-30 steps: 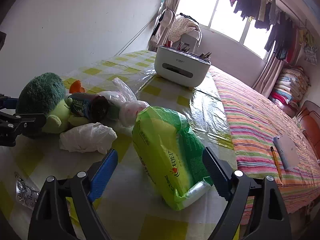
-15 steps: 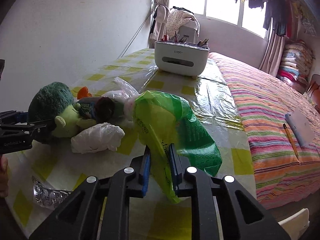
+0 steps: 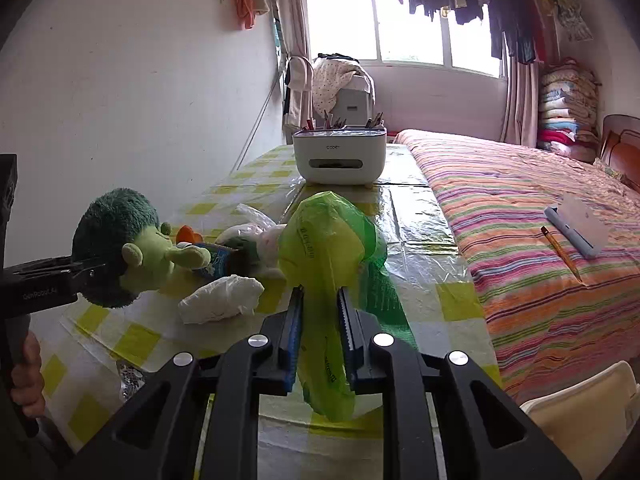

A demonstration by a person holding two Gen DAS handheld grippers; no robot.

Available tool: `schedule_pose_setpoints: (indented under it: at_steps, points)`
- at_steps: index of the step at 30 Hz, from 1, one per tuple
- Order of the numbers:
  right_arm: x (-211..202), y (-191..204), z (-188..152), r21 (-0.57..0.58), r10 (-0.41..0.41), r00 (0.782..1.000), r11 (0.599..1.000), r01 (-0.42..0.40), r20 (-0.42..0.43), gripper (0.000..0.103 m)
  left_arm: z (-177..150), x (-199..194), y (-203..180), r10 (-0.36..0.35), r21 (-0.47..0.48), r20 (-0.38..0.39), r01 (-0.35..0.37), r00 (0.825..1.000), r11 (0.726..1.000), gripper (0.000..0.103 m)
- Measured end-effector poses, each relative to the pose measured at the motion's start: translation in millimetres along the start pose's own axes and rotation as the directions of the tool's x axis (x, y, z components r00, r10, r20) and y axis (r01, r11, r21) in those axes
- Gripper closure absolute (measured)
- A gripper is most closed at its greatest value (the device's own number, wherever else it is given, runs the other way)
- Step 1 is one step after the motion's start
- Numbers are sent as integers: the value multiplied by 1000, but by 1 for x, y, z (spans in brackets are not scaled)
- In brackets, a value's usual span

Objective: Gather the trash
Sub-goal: 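Lift and adjust the wipes pack in the right tool while the left tool holds the plush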

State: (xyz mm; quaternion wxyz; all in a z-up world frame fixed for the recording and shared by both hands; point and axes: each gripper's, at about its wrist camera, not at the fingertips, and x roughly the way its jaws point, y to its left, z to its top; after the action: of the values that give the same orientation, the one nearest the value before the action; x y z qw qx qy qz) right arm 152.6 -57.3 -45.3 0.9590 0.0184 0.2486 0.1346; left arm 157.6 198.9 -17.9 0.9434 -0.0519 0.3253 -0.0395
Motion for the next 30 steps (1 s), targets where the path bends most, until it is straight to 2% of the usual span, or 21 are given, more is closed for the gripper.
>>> schedule_pose_setpoints:
  at_steps: [4,8,18,30]
  points:
    - [-17,-13,-5,93,-5,999,996,2,37,86,-5,-15,-9,-51,-7,32,51,998,999,37]
    - [-33,-16,-10,116,-20,997,993,11,76,86,-10,-21,-18,-85,-22,43,86,995,996,36]
    - [-61,-23,-22,149,-16,990,989,-6,143,85,-33,-36,-41,-103,-24,65,104,993,994,36]
    - [-84,-43,-28,201,-12,980,979,-28,199,85,-44,-40,-93,-134,89,67,128,989,988,36]
